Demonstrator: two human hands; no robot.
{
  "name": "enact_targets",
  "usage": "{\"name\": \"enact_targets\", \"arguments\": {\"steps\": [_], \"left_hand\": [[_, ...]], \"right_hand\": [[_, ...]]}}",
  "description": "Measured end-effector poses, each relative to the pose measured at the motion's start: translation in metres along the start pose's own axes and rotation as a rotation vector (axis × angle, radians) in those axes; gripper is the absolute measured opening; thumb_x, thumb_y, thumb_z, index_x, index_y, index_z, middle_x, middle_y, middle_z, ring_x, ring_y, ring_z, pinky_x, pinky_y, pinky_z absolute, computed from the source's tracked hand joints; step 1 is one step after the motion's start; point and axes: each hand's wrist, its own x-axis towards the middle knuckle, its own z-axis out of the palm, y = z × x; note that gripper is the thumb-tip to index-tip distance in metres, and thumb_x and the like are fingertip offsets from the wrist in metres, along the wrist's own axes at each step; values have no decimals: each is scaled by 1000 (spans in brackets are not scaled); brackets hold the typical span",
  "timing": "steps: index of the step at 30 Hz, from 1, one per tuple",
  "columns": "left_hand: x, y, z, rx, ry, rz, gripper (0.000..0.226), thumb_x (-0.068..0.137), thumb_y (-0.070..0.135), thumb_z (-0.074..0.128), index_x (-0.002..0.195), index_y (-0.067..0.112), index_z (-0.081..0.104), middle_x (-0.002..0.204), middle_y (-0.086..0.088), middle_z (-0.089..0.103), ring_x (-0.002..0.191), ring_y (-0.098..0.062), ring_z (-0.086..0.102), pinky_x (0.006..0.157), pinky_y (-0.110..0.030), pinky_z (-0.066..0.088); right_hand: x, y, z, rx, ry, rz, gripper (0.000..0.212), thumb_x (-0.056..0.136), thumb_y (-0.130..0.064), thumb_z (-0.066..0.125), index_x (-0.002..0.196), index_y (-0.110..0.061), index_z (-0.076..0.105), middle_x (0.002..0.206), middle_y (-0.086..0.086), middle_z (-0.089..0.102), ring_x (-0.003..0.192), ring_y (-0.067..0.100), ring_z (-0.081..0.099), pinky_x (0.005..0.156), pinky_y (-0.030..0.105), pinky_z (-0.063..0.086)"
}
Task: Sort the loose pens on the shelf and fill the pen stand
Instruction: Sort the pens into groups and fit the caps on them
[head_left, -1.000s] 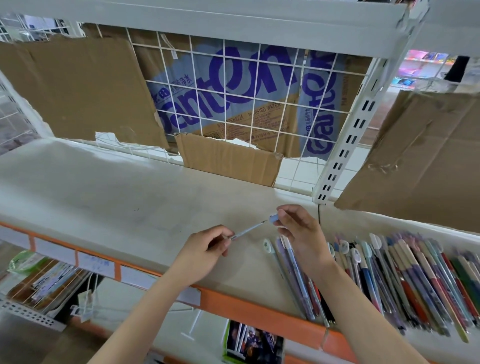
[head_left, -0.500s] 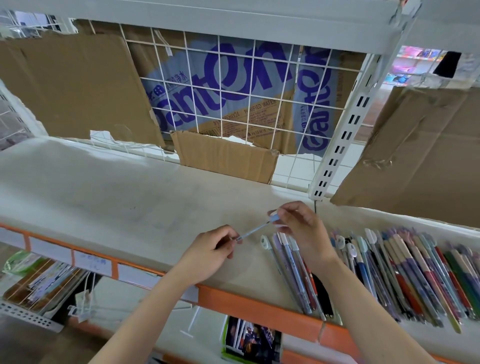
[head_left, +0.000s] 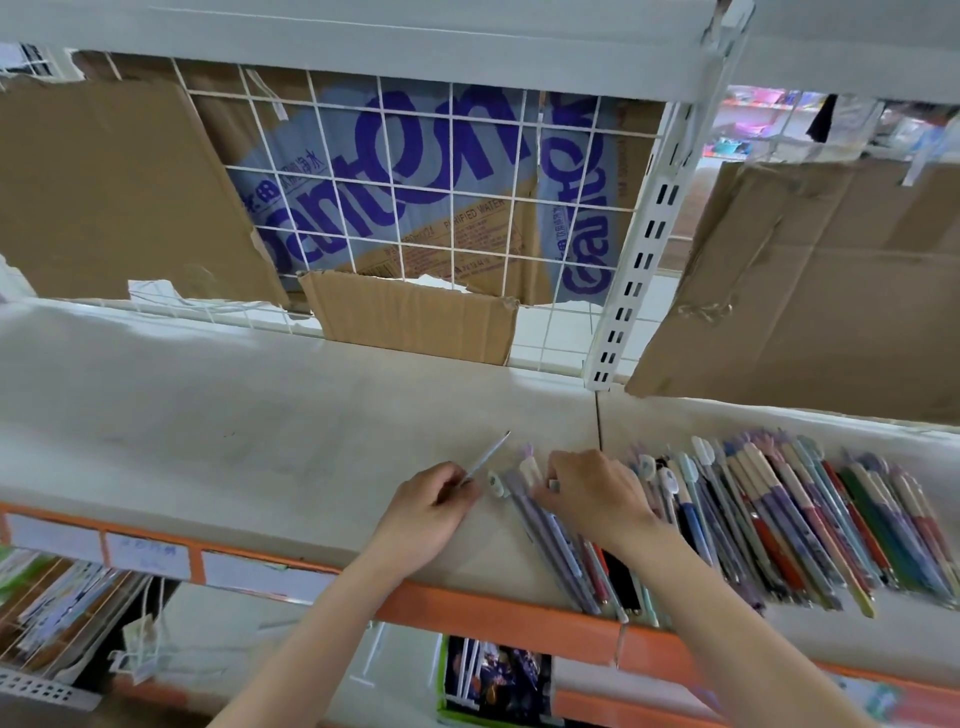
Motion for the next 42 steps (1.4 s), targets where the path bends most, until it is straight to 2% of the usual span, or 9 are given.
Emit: {"name": "enact_targets", "arguments": {"steps": [10, 14, 19, 22, 24, 30, 37, 39, 42], "left_hand": [[-2, 5, 9, -29, 4, -17, 29, 92, 16, 55, 63, 15, 51, 48, 8, 53, 46, -5, 43, 55, -24, 34], [-6, 11, 8, -340, 12, -104, 28, 99, 9, 42, 75, 9, 56, 58, 2, 63, 46, -11, 54, 46, -23, 38], [-10, 30, 8, -592, -18, -124, 29, 101, 10, 35, 87, 3, 59, 74, -9, 69, 64, -17, 65, 63, -24, 52], [-14, 39, 7, -640, -41, -124, 27, 102, 13, 35, 89, 1, 56, 62, -7, 63, 50, -19, 60, 52, -27, 51], [-14, 38, 5, -566, -32, -105, 25, 101, 17, 39, 85, 6, 53, 54, 0, 48, 37, -10, 41, 38, -19, 33], [-14, 29, -2, -449, -26, -105, 26, 98, 17, 47, 76, 9, 57, 50, 5, 37, 39, -6, 28, 40, -17, 22], [-23, 17, -21, 490, 199, -62, 22, 98, 29, 41, 81, 17, 47, 78, -10, 63, 81, -34, 58, 65, -33, 40], [-51, 4, -36, 468, 216, -39, 23, 98, 26, 43, 79, 18, 54, 73, -5, 62, 77, -22, 60, 65, -29, 41], [-57, -7, -54, -82, 98, -149, 31, 96, 13, 49, 67, 16, 59, 44, 6, 45, 41, -1, 41, 43, -14, 28]], "right_hand": [[8, -20, -4, -205, -137, -34, 25, 96, -12, 40, 116, -4, 54, 89, 7, 60, 88, 28, 62, 63, 30, 40], [12, -7, -13, 323, -18, 23, 25, 86, -13, 52, 62, -6, 51, 56, 3, 47, 45, 10, 45, 48, 22, 33], [9, -20, -14, 1105, 55, 66, 21, 91, -9, 55, 76, 5, 56, 63, 14, 48, 45, 12, 36, 42, 19, 29], [10, -27, -11, 1207, 50, 50, 26, 91, -5, 53, 66, -7, 47, 65, 16, 47, 45, 12, 33, 41, 19, 28], [10, -28, -13, 1255, 22, 56, 26, 91, -7, 53, 66, -7, 47, 64, 15, 47, 44, 11, 32, 41, 19, 26], [12, -27, -14, 1390, 55, 106, 29, 93, -18, 56, 69, -6, 44, 54, 2, 35, 40, 6, 25, 38, 16, 22], [41, -37, 13, 1763, 133, 519, 34, 94, -12, 51, 61, -12, 43, 51, 1, 36, 34, 7, 24, 33, 17, 20], [50, -2, -1, 1809, 244, 569, 31, 97, -18, 49, 66, -12, 45, 56, 2, 36, 36, 8, 28, 35, 18, 22], [52, 13, -21, 1810, 87, 288, 27, 99, -22, 44, 75, -10, 49, 56, -2, 33, 41, 6, 23, 34, 15, 16]]}}
